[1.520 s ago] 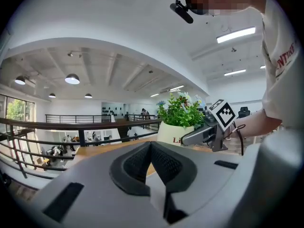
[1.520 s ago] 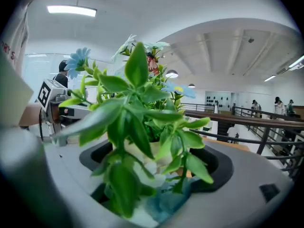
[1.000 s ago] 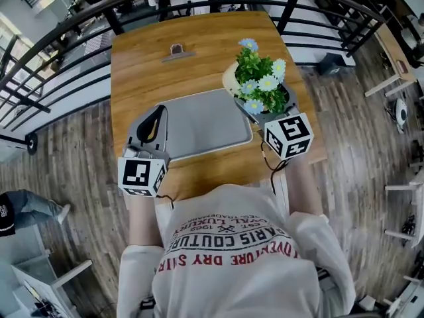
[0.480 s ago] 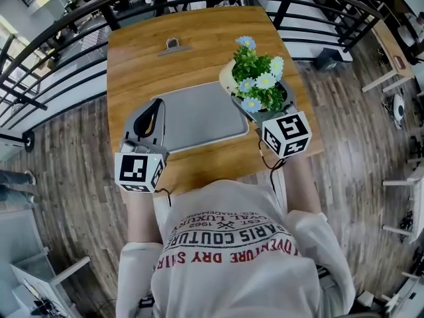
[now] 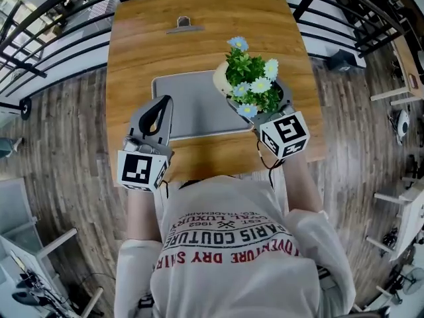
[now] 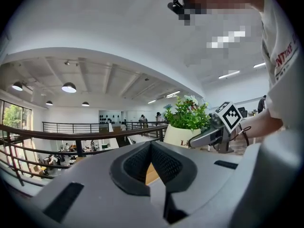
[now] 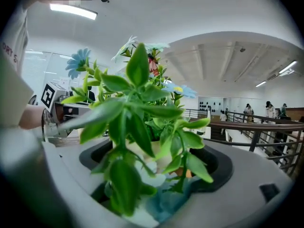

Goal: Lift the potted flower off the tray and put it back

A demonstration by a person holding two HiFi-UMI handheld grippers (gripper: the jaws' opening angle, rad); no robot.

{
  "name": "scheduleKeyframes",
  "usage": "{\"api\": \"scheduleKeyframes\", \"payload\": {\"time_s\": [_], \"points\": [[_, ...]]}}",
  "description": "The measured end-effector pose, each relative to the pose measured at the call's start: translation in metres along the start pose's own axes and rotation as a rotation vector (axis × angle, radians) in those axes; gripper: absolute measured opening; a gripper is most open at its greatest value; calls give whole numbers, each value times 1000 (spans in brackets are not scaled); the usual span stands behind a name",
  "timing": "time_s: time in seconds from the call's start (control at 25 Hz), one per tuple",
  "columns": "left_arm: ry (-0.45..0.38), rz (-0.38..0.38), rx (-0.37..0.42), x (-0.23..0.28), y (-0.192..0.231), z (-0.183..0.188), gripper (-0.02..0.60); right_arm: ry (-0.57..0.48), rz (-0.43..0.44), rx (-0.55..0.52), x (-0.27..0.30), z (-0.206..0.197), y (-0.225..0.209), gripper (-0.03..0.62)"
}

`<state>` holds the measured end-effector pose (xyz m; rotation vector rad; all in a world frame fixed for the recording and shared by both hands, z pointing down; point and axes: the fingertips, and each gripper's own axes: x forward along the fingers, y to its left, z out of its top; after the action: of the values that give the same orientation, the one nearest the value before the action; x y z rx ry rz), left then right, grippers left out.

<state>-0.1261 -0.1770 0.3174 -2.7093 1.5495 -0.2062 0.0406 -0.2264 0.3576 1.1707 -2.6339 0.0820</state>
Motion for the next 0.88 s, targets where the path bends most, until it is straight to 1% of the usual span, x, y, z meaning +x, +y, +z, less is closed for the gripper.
{"api": "scheduleKeyframes", "payload": {"time_s": [0.16,0.28,0.4,0.52,0.72,0.88], "points": [[18,12,-2,3,3,-22,12,17,105,-24,29,-26,16,477],[73,46,-17,-1,1,-41,12,44,198,-23,48,-48,30,477],[114,88,-55,-3,3,-60,12,75,283,-19,67,-69,42,477],[131,126,-99,-4,13,-80,12,115,351,-34,88,-92,56,477],[154,180,-164,-16,32,-112,12,165,472,-85,118,-129,93,477],[173,217,-201,-14,34,-129,12,184,553,-115,128,-144,105,477]]}}
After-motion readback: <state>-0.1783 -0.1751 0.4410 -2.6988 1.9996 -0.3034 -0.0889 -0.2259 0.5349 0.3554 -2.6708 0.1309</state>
